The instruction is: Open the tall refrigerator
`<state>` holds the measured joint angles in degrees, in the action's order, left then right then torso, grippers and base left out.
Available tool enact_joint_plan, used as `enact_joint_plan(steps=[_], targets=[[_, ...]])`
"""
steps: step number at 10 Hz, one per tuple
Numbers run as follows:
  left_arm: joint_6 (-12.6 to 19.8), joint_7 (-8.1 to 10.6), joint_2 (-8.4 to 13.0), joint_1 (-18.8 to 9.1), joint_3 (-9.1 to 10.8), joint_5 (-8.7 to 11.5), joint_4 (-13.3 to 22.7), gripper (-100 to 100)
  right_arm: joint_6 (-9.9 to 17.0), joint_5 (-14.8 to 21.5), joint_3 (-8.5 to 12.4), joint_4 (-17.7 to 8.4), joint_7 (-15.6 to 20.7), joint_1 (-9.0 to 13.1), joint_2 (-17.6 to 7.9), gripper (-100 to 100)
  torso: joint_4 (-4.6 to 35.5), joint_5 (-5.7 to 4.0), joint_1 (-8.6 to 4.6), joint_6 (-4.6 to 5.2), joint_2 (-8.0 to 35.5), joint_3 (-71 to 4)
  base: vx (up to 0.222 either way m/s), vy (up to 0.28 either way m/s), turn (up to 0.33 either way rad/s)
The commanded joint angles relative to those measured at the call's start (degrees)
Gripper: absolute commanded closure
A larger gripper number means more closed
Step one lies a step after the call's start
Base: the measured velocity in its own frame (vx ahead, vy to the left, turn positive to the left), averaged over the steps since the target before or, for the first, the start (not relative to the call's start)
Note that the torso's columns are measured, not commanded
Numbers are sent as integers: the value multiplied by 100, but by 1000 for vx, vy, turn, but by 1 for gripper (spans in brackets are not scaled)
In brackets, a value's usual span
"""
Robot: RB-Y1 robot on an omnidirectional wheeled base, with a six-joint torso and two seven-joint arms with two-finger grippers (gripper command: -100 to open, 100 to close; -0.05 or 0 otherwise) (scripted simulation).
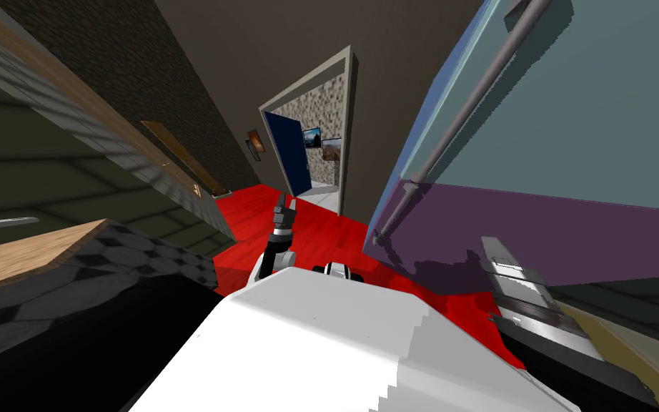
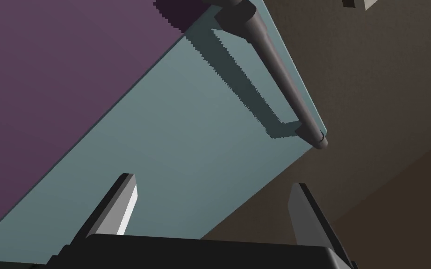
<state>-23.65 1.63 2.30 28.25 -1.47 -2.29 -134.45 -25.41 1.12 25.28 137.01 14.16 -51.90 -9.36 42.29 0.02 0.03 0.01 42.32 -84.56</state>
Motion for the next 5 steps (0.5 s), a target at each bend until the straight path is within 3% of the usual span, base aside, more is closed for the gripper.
enact_joint_plan(steps=[1,2,5], targets=[[0,0,0,0,0,0,0,0,210,5,477,85,306,-443,-9,-100,2,-4,-11,-2,3,3,132,62,149],[0,0,0,0,0,0,0,0,210,5,492,85,306,-502,-9,-100,-1,-2,2,-3,-6,-2,104,45,51],[0,0,0,0,0,0,0,0,489,37,1057,159,771,-1117,27,-100,-3,0,3,-2,-15,-7,146,60,126]])
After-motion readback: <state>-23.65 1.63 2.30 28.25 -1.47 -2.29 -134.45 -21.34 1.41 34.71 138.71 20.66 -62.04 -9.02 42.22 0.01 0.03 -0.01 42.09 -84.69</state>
